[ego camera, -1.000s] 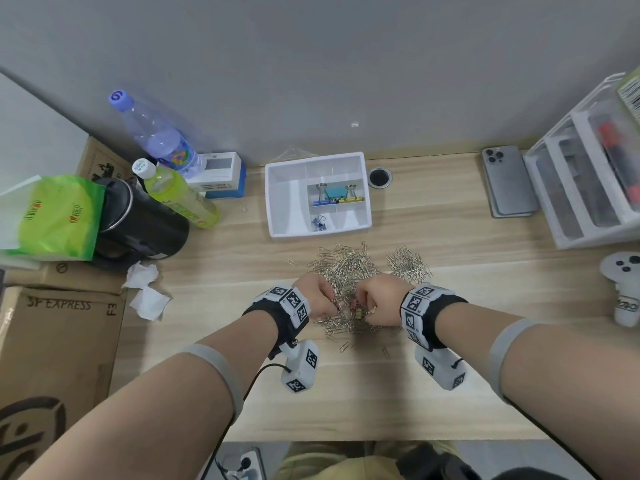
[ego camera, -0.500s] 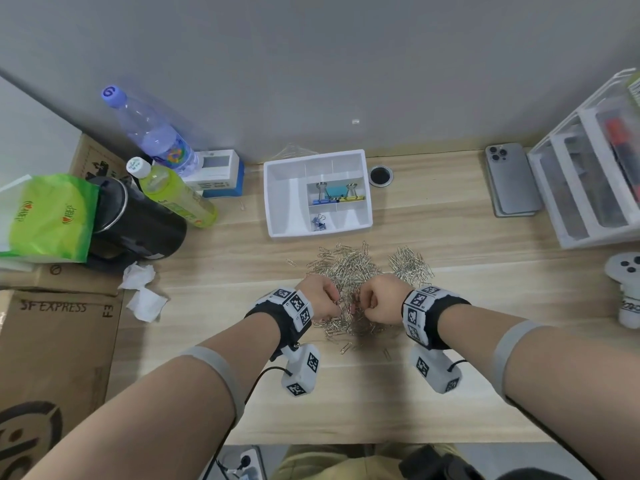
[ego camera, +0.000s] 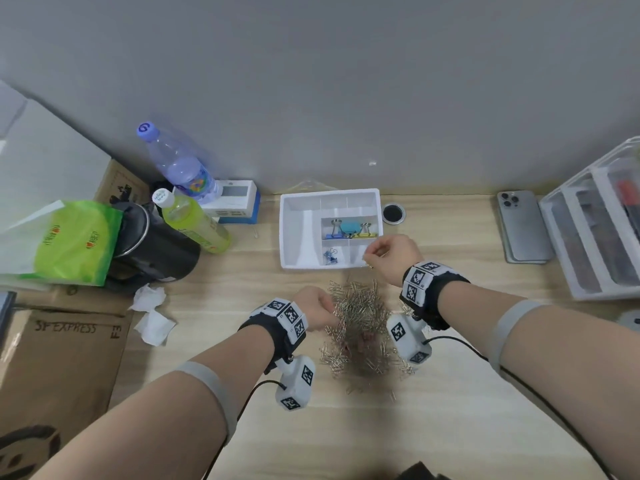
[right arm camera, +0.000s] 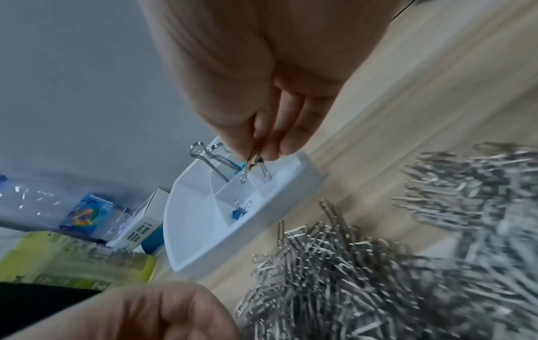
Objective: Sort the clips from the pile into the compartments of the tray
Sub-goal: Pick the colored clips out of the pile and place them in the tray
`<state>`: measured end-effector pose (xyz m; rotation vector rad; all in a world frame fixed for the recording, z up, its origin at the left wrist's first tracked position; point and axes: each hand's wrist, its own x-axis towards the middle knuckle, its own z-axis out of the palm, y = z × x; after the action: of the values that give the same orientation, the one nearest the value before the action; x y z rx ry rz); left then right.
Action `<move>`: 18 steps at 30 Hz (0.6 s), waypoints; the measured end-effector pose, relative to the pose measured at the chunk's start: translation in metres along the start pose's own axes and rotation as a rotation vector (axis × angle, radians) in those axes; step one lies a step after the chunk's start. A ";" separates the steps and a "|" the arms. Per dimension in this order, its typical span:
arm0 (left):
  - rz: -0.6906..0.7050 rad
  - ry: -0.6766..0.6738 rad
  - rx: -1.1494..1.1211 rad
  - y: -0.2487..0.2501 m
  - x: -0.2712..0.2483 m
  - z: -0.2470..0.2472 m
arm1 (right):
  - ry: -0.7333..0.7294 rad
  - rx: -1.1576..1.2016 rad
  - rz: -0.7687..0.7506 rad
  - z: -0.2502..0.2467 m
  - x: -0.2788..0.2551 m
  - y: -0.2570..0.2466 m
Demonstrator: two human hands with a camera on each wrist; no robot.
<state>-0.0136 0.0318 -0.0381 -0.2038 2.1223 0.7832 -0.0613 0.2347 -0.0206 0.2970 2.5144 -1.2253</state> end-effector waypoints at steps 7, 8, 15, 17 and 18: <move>-0.031 -0.101 -0.015 -0.021 0.006 -0.004 | -0.040 -0.126 -0.006 0.021 0.025 -0.002; -0.031 -0.117 -0.009 -0.022 0.006 -0.004 | -0.055 -0.141 -0.004 0.022 0.025 0.000; -0.018 -0.186 0.063 -0.013 0.003 -0.002 | -0.039 -0.153 -0.022 0.011 0.015 0.009; -0.003 -0.198 0.092 -0.010 -0.001 0.001 | -0.112 -0.151 -0.040 0.009 0.008 0.013; 0.003 -0.203 0.108 -0.009 -0.002 0.002 | -0.195 -0.176 -0.061 0.009 0.003 0.016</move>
<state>-0.0073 0.0259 -0.0412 -0.0605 1.9663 0.6594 -0.0571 0.2372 -0.0384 0.0557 2.4550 -0.9936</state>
